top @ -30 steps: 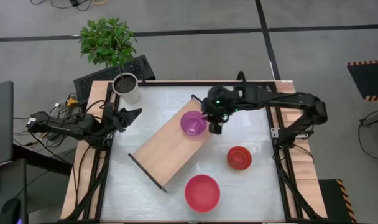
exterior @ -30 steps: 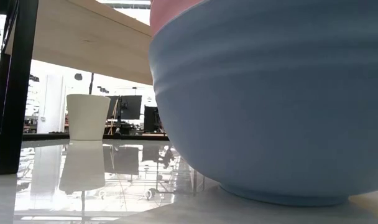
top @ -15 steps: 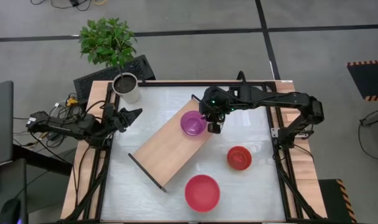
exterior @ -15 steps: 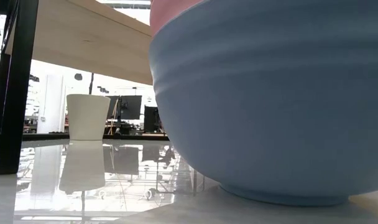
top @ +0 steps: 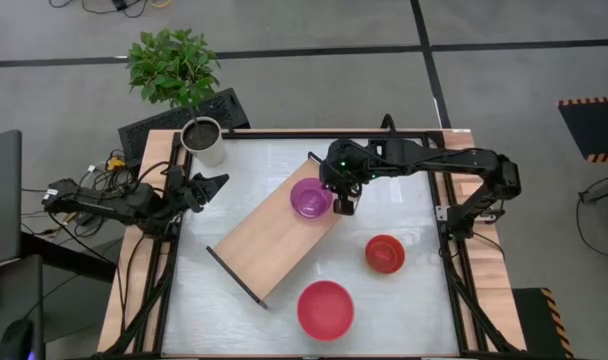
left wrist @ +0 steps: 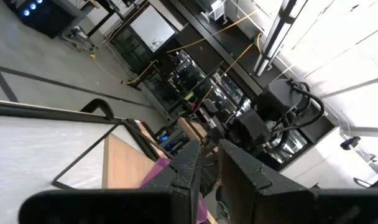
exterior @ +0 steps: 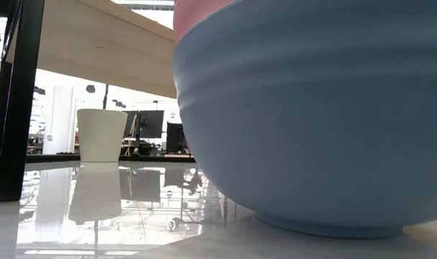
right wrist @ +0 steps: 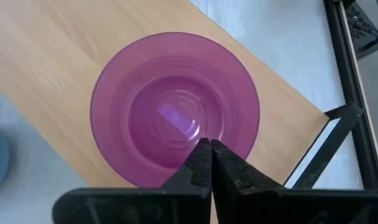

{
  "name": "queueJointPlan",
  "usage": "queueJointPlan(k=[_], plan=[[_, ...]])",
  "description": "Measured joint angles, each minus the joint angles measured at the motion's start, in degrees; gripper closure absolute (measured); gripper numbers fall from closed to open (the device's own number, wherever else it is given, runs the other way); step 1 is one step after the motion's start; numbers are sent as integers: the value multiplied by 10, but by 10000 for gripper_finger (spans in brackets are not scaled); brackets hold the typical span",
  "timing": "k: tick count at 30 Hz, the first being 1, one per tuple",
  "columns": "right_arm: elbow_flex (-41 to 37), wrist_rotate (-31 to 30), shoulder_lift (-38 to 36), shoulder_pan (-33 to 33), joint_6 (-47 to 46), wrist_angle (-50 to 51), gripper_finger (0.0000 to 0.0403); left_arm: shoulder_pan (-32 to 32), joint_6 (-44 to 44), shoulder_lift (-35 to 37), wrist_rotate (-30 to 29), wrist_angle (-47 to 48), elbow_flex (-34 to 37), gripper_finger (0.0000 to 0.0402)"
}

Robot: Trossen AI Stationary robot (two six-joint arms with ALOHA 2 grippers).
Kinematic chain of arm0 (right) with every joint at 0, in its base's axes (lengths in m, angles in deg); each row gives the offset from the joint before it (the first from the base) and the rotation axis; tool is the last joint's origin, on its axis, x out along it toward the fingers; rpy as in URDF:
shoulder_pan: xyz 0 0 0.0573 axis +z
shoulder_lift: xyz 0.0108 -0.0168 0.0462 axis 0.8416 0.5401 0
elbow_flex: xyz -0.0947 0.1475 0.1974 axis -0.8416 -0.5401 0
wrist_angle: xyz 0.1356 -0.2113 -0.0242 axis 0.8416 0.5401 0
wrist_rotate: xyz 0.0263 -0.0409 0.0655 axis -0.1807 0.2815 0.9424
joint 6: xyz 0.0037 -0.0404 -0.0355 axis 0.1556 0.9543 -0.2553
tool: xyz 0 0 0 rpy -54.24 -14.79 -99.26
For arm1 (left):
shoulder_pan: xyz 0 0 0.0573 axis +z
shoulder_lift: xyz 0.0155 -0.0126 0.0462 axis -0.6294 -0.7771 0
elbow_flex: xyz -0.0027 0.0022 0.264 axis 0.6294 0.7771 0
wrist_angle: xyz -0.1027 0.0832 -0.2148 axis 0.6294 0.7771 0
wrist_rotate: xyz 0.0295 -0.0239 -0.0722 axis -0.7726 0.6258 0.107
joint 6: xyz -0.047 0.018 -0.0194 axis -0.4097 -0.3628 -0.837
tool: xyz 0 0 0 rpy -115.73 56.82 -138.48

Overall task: Place and stack bowls onto a shelf
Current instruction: Put the violet bowl onto the shelf

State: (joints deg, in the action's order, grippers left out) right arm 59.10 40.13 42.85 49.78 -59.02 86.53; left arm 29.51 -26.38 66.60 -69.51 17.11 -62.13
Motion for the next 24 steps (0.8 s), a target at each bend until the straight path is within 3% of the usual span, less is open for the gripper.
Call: queueJointPlan(k=[24], plan=[[3, -17, 49, 25, -4, 26, 385, 0, -3, 0, -1, 12, 0, 358]])
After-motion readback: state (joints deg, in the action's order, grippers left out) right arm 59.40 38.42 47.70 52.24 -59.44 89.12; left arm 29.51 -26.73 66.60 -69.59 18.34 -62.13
